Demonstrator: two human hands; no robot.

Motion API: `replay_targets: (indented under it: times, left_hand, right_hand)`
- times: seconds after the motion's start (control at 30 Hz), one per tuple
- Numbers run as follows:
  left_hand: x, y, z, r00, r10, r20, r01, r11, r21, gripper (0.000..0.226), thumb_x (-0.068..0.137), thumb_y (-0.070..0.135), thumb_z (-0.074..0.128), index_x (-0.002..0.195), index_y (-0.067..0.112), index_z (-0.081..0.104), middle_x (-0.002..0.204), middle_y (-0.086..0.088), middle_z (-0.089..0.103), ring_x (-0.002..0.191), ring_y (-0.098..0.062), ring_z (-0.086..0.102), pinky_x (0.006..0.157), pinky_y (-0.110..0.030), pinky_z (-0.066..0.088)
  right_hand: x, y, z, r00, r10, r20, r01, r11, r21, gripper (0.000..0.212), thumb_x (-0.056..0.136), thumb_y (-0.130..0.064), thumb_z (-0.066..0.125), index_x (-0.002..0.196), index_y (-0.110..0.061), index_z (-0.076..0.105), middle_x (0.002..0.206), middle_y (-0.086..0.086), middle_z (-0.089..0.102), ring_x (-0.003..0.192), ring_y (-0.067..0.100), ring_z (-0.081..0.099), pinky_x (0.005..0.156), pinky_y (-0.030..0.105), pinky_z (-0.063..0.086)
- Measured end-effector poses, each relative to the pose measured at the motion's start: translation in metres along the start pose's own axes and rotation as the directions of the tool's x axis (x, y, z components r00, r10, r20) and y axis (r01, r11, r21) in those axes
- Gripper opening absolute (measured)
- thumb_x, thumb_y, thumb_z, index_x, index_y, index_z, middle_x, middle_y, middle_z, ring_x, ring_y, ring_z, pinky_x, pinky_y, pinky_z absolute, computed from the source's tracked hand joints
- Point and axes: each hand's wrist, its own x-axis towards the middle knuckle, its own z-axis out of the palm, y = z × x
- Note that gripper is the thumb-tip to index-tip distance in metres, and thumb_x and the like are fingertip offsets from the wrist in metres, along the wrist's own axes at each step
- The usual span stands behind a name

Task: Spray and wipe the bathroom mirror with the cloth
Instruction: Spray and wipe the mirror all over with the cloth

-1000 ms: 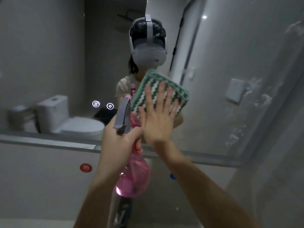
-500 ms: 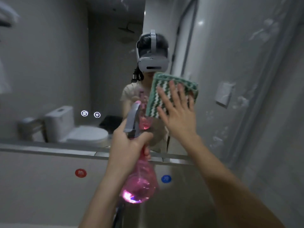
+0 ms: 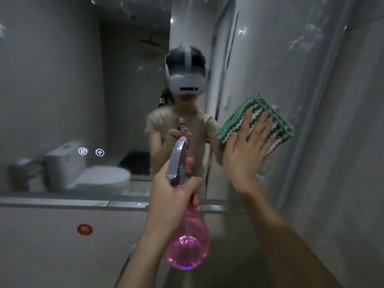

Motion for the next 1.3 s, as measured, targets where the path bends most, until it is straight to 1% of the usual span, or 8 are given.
replay_targets:
  times: [0.1, 0.3, 0.4, 0.63, 0.8, 0.97, 1.17, 1.3]
  left_hand:
    - [0.002, 0.004, -0.011, 1.000, 0.022, -0.012, -0.022, 1.000, -0.011, 0.020, 0.068, 0.008, 0.063, 0.070, -0.004, 0.047, 0.043, -0.012, 0.046, 0.037, -0.022, 0.044, 0.041, -0.026, 0.042]
    - [0.010, 0.015, -0.044, 0.995, 0.070, -0.074, -0.072, 0.997, -0.026, 0.023, 0.060, 0.011, 0.065, 0.067, -0.001, 0.047, 0.041, -0.010, 0.043, 0.037, -0.022, 0.040, 0.041, -0.027, 0.040]
    - [0.010, 0.020, -0.062, 0.990, 0.091, -0.104, -0.094, 0.995, -0.020, 0.035, 0.052, 0.023, 0.069, 0.069, 0.000, 0.050, 0.041, -0.010, 0.043, 0.037, -0.021, 0.040, 0.039, -0.025, 0.039]
    - [0.007, 0.024, -0.091, 0.984, 0.069, -0.165, -0.065, 0.997, 0.030, 0.022, 0.070, 0.000, 0.068, 0.067, -0.003, 0.046, 0.042, -0.016, 0.043, 0.035, -0.022, 0.041, 0.037, -0.021, 0.039]
    - [0.007, 0.027, -0.085, 0.981, 0.086, -0.173, -0.075, 0.995, 0.066, 0.026, 0.075, -0.006, 0.064, 0.059, -0.001, 0.044, 0.040, -0.013, 0.043, 0.034, -0.022, 0.041, 0.037, -0.022, 0.038]
    - [0.006, 0.024, -0.060, 0.988, 0.082, -0.132, -0.068, 0.992, 0.104, 0.021, 0.075, -0.003, 0.066, 0.068, -0.004, 0.046, 0.043, -0.012, 0.046, 0.037, -0.023, 0.044, 0.038, -0.026, 0.041]
    - [0.004, 0.014, -0.011, 0.995, 0.078, -0.058, -0.072, 0.992, 0.106, 0.020, 0.062, 0.009, 0.064, 0.069, -0.003, 0.049, 0.042, -0.016, 0.046, 0.037, -0.025, 0.044, 0.039, -0.028, 0.041]
    - [0.001, 0.007, 0.014, 0.998, 0.060, -0.002, -0.059, 0.987, 0.152, 0.019, 0.073, -0.002, 0.068, 0.068, -0.004, 0.050, 0.044, -0.018, 0.049, 0.036, -0.024, 0.045, 0.039, -0.025, 0.042]
  right_hand:
    - [-0.001, -0.035, 0.003, 0.999, 0.038, -0.014, -0.038, 0.999, 0.010, 0.057, 0.097, -0.030, 0.030, 0.150, -0.009, 0.025, 0.155, 0.026, 0.017, 0.143, 0.043, 0.012, 0.115, 0.050, 0.001]
    - [-0.008, -0.108, 0.010, 0.964, -0.260, 0.055, 0.255, 0.963, 0.086, 0.057, 0.098, -0.034, 0.026, 0.151, -0.016, 0.012, 0.157, 0.019, 0.010, 0.144, 0.035, 0.008, 0.117, 0.052, 0.001]
    - [-0.023, -0.139, 0.020, 0.922, -0.381, 0.063, 0.380, 0.924, 0.027, 0.058, 0.098, -0.037, 0.032, 0.150, -0.021, 0.013, 0.156, 0.010, 0.007, 0.144, 0.031, 0.009, 0.117, 0.050, -0.001]
    - [-0.038, -0.157, 0.025, 0.870, -0.480, 0.109, 0.484, 0.875, -0.010, 0.057, 0.098, -0.047, 0.030, 0.150, -0.024, 0.027, 0.157, 0.011, 0.019, 0.145, 0.028, 0.012, 0.117, 0.050, 0.000]
    - [-0.025, -0.132, 0.019, 0.817, -0.561, 0.134, 0.570, 0.821, -0.034, 0.054, 0.099, -0.048, 0.032, 0.150, -0.032, 0.023, 0.158, 0.003, 0.020, 0.146, 0.020, 0.011, 0.117, 0.045, 0.000]
    - [-0.009, -0.085, 0.011, 0.860, -0.497, 0.114, 0.505, 0.861, -0.060, 0.055, 0.100, -0.049, 0.025, 0.150, -0.032, 0.011, 0.160, 0.000, 0.003, 0.146, 0.019, 0.003, 0.117, 0.043, -0.006]
    - [-0.004, -0.002, 0.006, 0.934, -0.356, 0.025, 0.357, 0.932, -0.057, 0.055, 0.100, -0.045, 0.027, 0.151, -0.030, 0.013, 0.158, 0.005, 0.013, 0.147, 0.019, -0.004, 0.118, 0.045, 0.002]
    - [-0.012, 0.034, 0.001, 0.954, -0.298, 0.024, 0.299, 0.951, -0.074, 0.056, 0.102, -0.045, 0.025, 0.152, -0.030, 0.005, 0.158, 0.009, 0.015, 0.147, 0.023, 0.005, 0.118, 0.048, 0.009]
